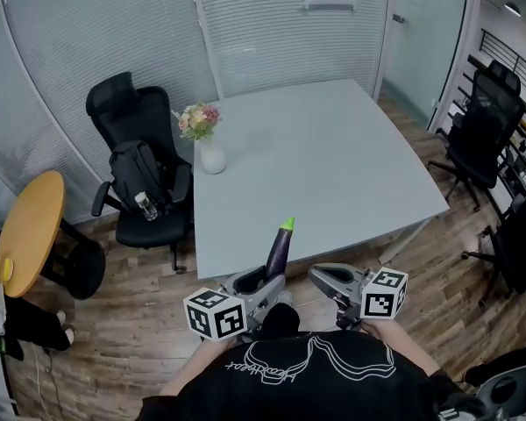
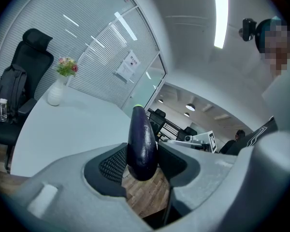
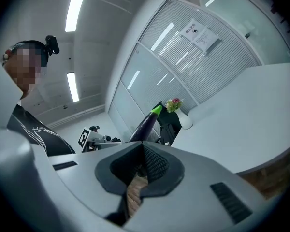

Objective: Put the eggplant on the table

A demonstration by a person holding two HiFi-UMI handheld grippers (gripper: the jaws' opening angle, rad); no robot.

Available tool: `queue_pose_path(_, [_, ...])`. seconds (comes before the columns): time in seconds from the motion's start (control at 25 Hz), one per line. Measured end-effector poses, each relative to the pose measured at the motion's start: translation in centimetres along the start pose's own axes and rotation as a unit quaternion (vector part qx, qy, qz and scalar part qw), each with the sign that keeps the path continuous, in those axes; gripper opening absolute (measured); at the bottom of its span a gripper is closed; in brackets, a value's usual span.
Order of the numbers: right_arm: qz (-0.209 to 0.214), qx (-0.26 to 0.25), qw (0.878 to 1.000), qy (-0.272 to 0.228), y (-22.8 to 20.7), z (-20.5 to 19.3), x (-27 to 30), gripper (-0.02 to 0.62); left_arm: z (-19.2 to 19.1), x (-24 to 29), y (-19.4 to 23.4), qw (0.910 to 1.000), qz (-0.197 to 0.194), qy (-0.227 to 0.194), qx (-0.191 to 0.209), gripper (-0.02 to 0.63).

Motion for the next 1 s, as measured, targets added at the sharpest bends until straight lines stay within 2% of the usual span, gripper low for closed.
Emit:
queue_pose_path(0.6, [-0.037, 0.028, 0.999, -0.014, -7.9, 4.1, 4.9, 0.009, 5.9, 7.3, 8.7, 0.9994, -0.018, 0.03, -0.006, 0.206])
queue_pose_path(1.0, [-0.076, 0.044, 0.996, -0.028, -12.6, 5.4, 5.6, 0.009, 7.4, 12.8, 13.2, 0.998, -0.017, 0.062, 0.003, 0.206])
Point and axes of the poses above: the fingertips, and each gripper's own axes: x forward along the fingers, y to its left, z out of its top, the point moved 10 cm from there along -x, backward along the fingers, and after that the axes turned 1 degree about -z, right-handed, at the moved point
